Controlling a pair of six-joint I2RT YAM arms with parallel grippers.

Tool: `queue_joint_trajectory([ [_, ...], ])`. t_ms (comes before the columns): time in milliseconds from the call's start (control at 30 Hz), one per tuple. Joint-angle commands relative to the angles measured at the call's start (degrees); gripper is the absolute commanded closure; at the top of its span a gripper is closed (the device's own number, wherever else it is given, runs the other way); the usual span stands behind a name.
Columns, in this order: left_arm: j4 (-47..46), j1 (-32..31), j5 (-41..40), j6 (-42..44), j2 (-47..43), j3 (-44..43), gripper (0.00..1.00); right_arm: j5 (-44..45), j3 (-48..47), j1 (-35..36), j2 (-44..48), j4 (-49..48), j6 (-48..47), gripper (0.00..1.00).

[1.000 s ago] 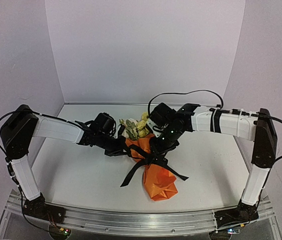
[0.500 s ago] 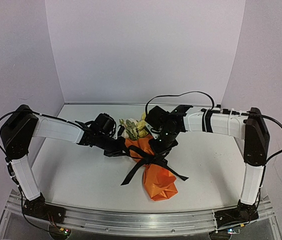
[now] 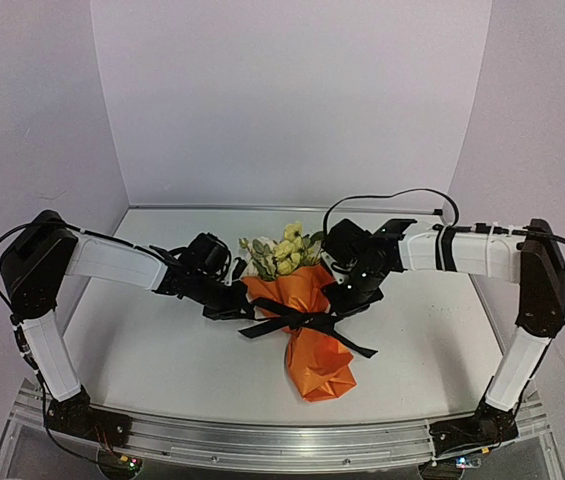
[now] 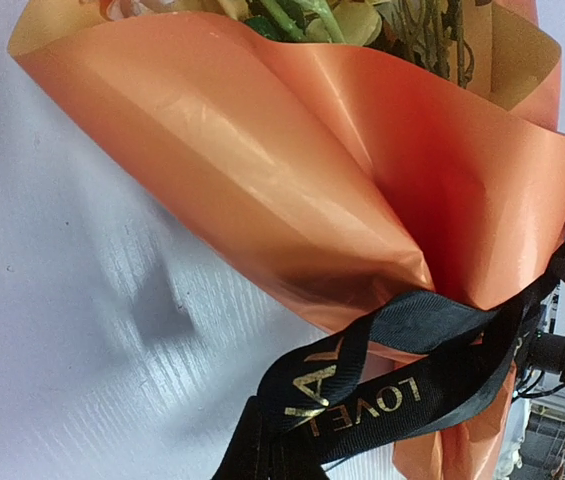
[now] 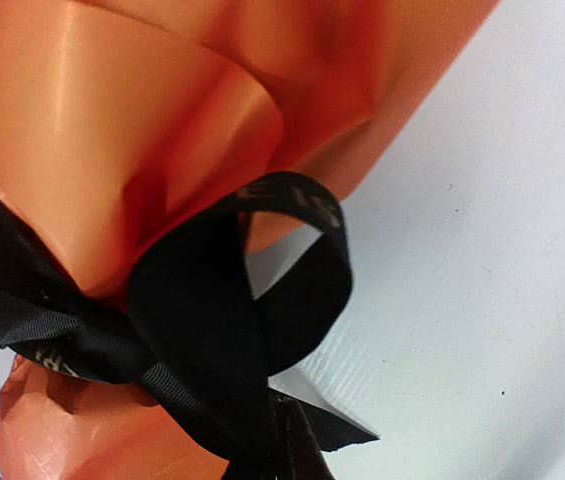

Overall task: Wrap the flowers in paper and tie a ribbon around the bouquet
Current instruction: Tie the half-tied ribbon around the folded bouquet.

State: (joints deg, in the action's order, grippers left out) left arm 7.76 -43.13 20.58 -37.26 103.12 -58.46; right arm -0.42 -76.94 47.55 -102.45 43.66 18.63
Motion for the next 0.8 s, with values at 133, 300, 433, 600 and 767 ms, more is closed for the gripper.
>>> queue_joint_trajectory([
  [133, -0.3, -0.1, -0.5, 1.3, -3.2, 0.1, 1.0, -3.8, -0.5, -0.3, 2.5, -3.1, 2.3, 1.0],
  [300, -0.6, -0.2, 0.0, 1.3, -3.0, -0.3, 1.0, -6.9, -2.0, -0.1, 0.9, -4.1, 4.2, 0.99],
  [433, -0.7, -0.2, 0.2, 1.4, -2.6, -0.7, 1.0, -9.5, -3.0, 0.8, 0.9, -5.5, 5.2, 1.0],
  [600, -1.2, -0.2, 0.5, 1.1, -2.2, -0.7, 1.0, -11.8, -6.1, 1.4, 0.4, -7.0, 6.9, 1.0],
  [767, -1.5, -0.2, 1.0, 1.0, -1.9, -1.2, 1.0, -13.7, -11.5, 1.6, -4.2, -6.1, 8.1, 1.0],
])
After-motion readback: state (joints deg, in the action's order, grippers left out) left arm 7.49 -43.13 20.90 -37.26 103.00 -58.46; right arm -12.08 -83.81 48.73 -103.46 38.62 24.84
